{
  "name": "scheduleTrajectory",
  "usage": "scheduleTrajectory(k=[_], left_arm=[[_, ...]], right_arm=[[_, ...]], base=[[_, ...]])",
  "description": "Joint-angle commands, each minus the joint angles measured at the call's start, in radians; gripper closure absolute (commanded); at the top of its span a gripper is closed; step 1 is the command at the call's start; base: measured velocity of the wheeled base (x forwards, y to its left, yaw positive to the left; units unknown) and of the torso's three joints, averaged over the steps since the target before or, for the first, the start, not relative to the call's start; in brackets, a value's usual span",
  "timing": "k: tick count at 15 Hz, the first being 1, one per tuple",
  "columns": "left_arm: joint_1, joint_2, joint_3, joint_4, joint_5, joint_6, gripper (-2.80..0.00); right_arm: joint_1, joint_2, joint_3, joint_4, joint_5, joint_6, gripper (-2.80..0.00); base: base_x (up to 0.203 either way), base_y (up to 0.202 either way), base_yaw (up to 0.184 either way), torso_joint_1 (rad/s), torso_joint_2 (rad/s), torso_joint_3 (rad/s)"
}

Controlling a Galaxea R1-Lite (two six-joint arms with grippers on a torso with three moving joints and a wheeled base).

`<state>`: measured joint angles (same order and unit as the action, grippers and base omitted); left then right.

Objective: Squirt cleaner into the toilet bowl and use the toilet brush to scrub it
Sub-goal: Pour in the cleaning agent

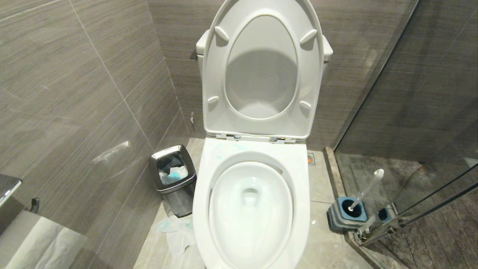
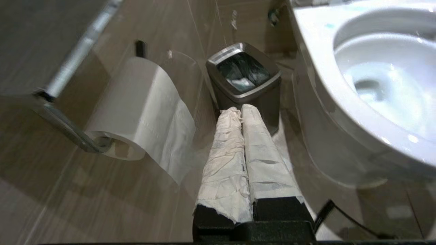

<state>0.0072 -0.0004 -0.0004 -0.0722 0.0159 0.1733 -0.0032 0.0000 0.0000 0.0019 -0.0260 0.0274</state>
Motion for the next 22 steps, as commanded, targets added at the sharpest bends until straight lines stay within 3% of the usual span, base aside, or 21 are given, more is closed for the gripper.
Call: scheduleTrajectory(k=[1,5,11,15,22], left_arm=[[0.0,0.003,0.0,0.03,-0.029,0.015,0.0],[-0.004,0.003,-0.006,0.095,-0.057,0.01,0.0],[-0.006,0.003,-0.006,0.095,-0.049,-0.094,0.0],[-0.006,0.003,-0.003,0.086,-0.04,-0.13,0.0],[-0.006,0.003,-0.004,0.088,-0.037,-0.118,0.0]], right_arm=[[0.0,0.002,0.001,0.0,0.0,0.0,0.0],[0.0,0.002,0.001,0.0,0.0,0.0,0.0],[0.0,0.002,0.0,0.0,0.0,0.0,0.0],[0.0,0.002,0.0,0.0,0.0,0.0,0.0],[0.0,0.002,0.0,0.001,0.0,0.0,0.0]], base=[[0.0,0.0,0.0,0.0,0.0,0.0],[0.0,0.0,0.0,0.0,0.0,0.0],[0.0,0.0,0.0,0.0,0.0,0.0],[0.0,0.0,0.0,0.0,0.0,0.0],[0.0,0.0,0.0,0.0,0.0,0.0]])
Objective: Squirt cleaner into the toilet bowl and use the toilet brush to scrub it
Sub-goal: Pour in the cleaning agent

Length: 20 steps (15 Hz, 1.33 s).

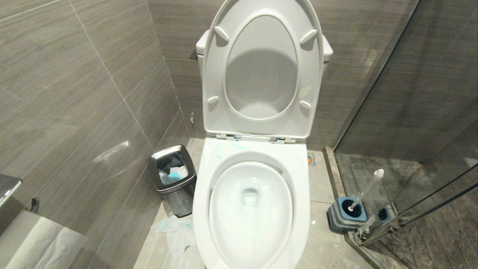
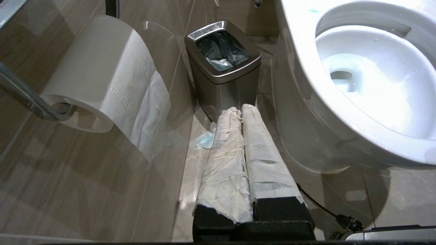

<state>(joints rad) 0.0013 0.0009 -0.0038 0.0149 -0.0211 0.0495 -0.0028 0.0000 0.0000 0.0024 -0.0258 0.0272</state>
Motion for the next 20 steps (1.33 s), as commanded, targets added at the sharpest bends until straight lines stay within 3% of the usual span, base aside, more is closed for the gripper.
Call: scheduleTrajectory(k=[1,3,14,20], left_arm=[[0.0,0.002,-0.001,0.003,-0.003,0.013,0.0],[0.0,0.002,-0.001,0.002,-0.01,0.041,0.0],[0.0,0.002,-0.001,0.002,-0.014,0.062,0.0],[0.0,0.002,0.001,-0.001,0.009,-0.028,0.0]], right_arm=[[0.0,0.002,0.0,0.0,0.0,0.0,0.0],[0.0,0.002,0.0,0.001,0.0,0.0,0.0],[0.0,0.002,-0.003,0.007,0.0,-0.001,0.0],[0.0,0.002,0.0,0.001,0.0,0.025,0.0]], base=[[0.0,0.0,0.0,0.0,0.0,0.0],[0.0,0.0,0.0,0.0,0.0,0.0],[0.0,0.0,0.0,0.0,0.0,0.0],[0.0,0.0,0.0,0.0,0.0,0.0]])
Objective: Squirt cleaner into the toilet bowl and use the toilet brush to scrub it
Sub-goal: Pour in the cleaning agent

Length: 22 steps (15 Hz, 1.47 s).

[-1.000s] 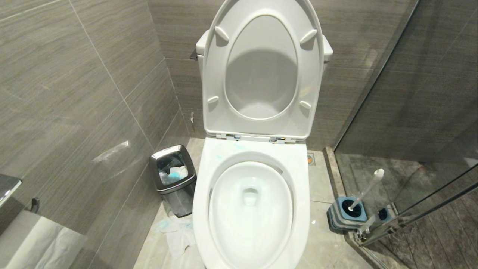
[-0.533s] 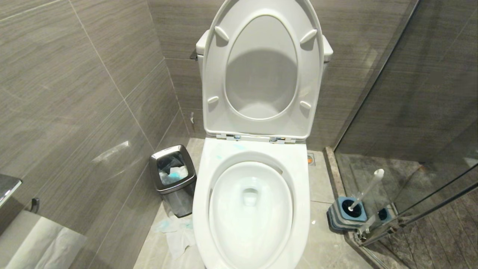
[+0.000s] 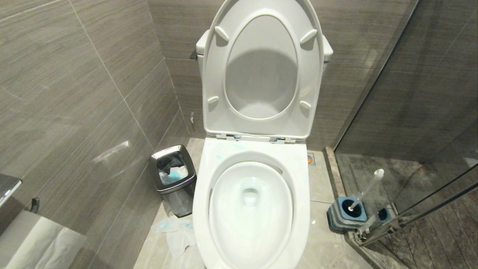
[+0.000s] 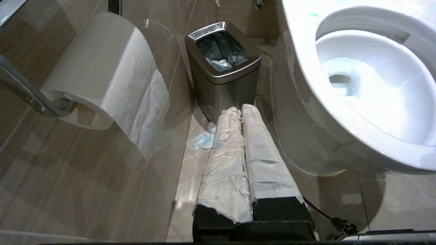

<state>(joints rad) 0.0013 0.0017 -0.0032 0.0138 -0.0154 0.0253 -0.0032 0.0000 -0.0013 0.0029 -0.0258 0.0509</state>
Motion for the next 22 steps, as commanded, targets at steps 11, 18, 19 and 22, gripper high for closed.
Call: scheduleTrajectory(k=[11,18,19,22], left_arm=[[0.0,0.001,0.0,0.0,0.006,-0.005,0.0],[0.0,0.001,0.0,0.0,0.006,-0.005,0.0],[0.0,0.001,0.0,0.0,0.006,-0.005,0.0],[0.0,0.001,0.0,0.0,0.006,-0.005,0.0]], right_arm=[[0.0,0.03,-0.281,0.202,0.004,0.027,0.0],[-0.001,0.546,-0.708,0.206,0.002,0.123,0.0],[-0.001,0.627,-0.781,0.206,0.002,0.13,0.0],[-0.001,0.865,-0.993,0.204,0.003,0.136,0.0]], base=[[0.0,0.0,0.0,0.0,0.0,0.0],[0.0,0.0,0.0,0.0,0.0,0.0],[0.0,0.0,0.0,0.0,0.0,0.0],[0.0,0.0,0.0,0.0,0.0,0.0]])
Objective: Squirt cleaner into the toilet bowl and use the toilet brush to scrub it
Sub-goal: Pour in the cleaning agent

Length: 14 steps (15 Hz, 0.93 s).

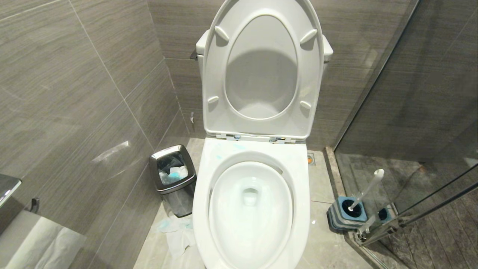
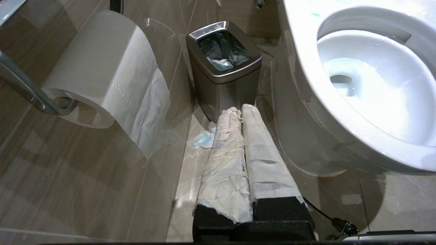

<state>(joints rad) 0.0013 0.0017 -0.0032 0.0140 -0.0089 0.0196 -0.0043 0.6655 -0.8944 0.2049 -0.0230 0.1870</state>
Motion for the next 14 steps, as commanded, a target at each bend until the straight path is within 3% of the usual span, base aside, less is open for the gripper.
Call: scheduleTrajectory(k=[1,3,6,14], left_arm=[[0.0,0.001,0.0,0.0,0.0,0.0,0.0],[0.0,0.001,0.0,0.0,0.0,0.0,0.0],[0.0,0.001,0.0,0.0,0.0,0.0,0.0],[0.0,0.001,0.0,0.0,0.0,0.0,0.0]], right_arm=[[0.0,0.271,-0.159,0.001,0.0,-0.006,0.0],[-0.001,0.383,-0.236,-0.018,0.0,-0.03,0.0],[-0.005,0.469,-0.263,-0.153,-0.001,-0.065,0.0],[-0.005,0.476,-0.256,-0.147,-0.003,-0.08,0.0]], base=[[0.0,0.0,0.0,0.0,0.0,0.0],[0.0,0.0,0.0,0.0,0.0,0.0],[0.0,0.0,0.0,0.0,0.0,0.0],[0.0,0.0,0.0,0.0,0.0,0.0]])
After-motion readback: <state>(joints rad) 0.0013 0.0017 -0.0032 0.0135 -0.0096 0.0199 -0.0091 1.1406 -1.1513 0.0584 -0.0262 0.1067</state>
